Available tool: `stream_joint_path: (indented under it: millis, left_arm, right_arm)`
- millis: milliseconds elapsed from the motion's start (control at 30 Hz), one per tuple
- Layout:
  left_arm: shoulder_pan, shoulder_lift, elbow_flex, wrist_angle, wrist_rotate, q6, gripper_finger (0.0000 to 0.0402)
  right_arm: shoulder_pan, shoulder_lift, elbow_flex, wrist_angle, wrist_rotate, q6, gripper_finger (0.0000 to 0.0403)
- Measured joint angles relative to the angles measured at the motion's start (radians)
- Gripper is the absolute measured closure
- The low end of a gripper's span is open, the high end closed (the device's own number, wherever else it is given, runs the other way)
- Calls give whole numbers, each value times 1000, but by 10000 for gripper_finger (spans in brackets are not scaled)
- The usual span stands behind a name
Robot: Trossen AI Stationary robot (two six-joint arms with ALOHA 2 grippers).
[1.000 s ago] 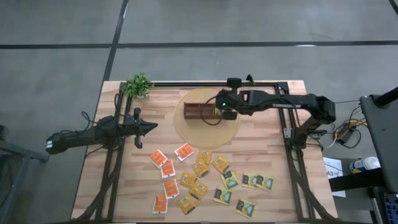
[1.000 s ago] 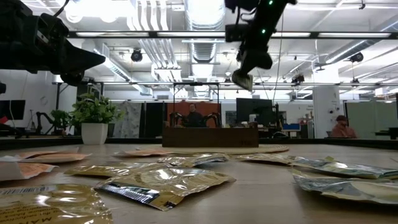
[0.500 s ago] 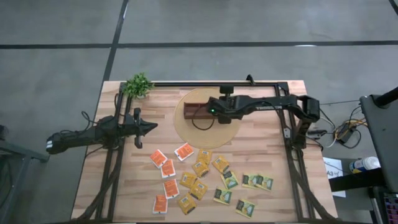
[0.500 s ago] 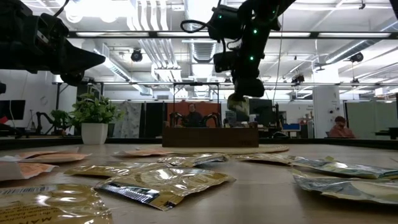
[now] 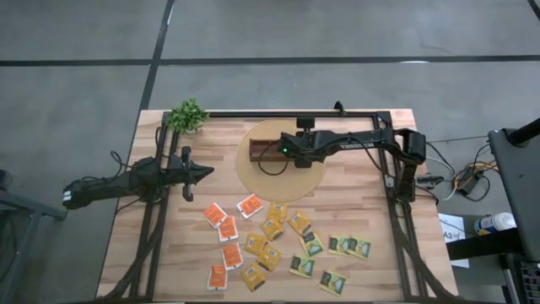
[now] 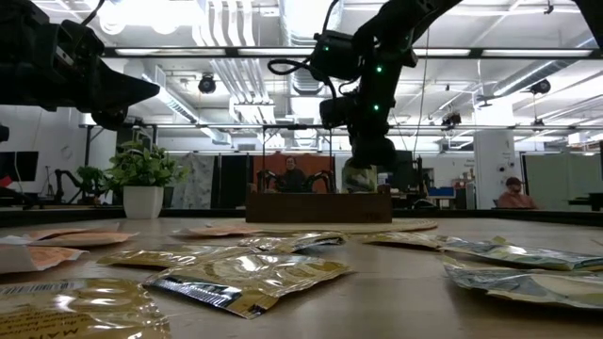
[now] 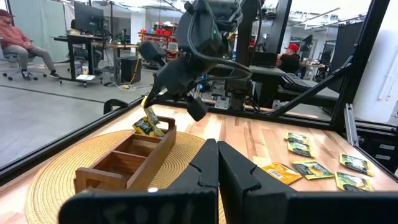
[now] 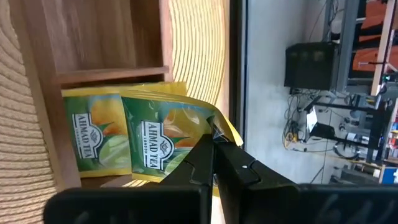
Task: Pick & Place Tea
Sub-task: Put the yellow tea bag into the right section of the wooden organizer
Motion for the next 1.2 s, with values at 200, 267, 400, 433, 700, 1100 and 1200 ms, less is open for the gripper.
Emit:
stream_joint_path:
  millis: [200, 267, 400, 433, 700, 1100, 1200]
  left_arm:
    - [0, 0, 0, 0, 0, 0, 401]
    - [0, 0, 0, 0, 0, 0, 401]
    - [0, 0, 0, 0, 0, 0, 401]
    - [0, 0, 0, 0, 0, 0, 401]
    - [0, 0, 0, 0, 0, 0, 401]
    - [0, 0, 0, 0, 0, 0, 401]
    - [0, 0, 0, 0, 0, 0, 401]
  right_arm:
    - [-10, 0, -13, 0, -6, -11, 394]
    - [-10, 0, -13, 0, -16, -12, 394]
    - [-11, 0, -18, 4, -59, -13, 394]
    - [-11, 0, -19, 5, -59, -11, 394]
    - [-12, 0, -27, 13, -55, -18, 394]
    - [-13, -1, -29, 17, -131, -34, 383]
    - [-14, -1, -29, 17, -129, -25, 360]
